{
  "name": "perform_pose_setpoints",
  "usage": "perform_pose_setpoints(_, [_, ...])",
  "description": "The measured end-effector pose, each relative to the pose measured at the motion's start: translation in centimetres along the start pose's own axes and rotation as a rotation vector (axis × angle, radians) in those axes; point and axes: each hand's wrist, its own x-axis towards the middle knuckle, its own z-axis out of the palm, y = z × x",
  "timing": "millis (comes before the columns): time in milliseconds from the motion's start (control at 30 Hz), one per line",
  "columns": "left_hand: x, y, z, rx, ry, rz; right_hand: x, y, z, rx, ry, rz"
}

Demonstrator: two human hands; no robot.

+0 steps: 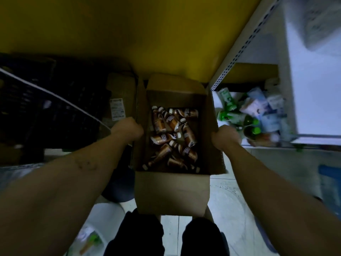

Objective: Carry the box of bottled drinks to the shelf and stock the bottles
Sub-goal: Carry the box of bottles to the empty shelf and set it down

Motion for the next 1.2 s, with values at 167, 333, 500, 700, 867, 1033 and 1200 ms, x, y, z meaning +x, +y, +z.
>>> perform_pose_setpoints(167, [-8.4,0.4,-5.8,0.019,0.053,0.005,-7.6,-0.4,-5.3,0.023,0.08,-0.032])
perform_pose_setpoints(333, [-15.1,0.7,-9.1,-0.025,0.141,0.062,-13.6,0.5,-9.6,0.067,0.184,-0.055])
perform_pose_setpoints(500, [-21.9,0.6,-10.3,-0.057,0.227,0.095,-19.3,3.0,-12.0,0.055,0.256,-0.107])
perform_pose_setpoints(700, [-30.4,-0.9,-7.1,-0.103,0.353,0.099,-25.0,7.9,-12.7,0.103,0.324,-0.243])
perform_pose_setpoints(867, [-37.0,-2.7,-3.2,-0.18,0.415,0.127,-29.5,12.6,-11.7,0.048,0.379,-0.314])
perform_pose_setpoints(1033, [-41.8,-5.0,0.4,-0.202,0.406,0.131,-33.4,16.5,-9.9,0.002,0.362,-0.285])
perform_pose_setpoints(1200, [-45.8,-8.0,5.5,-0.191,0.376,0.125,-37.6,20.1,-6.1,-0.059,0.305,-0.288])
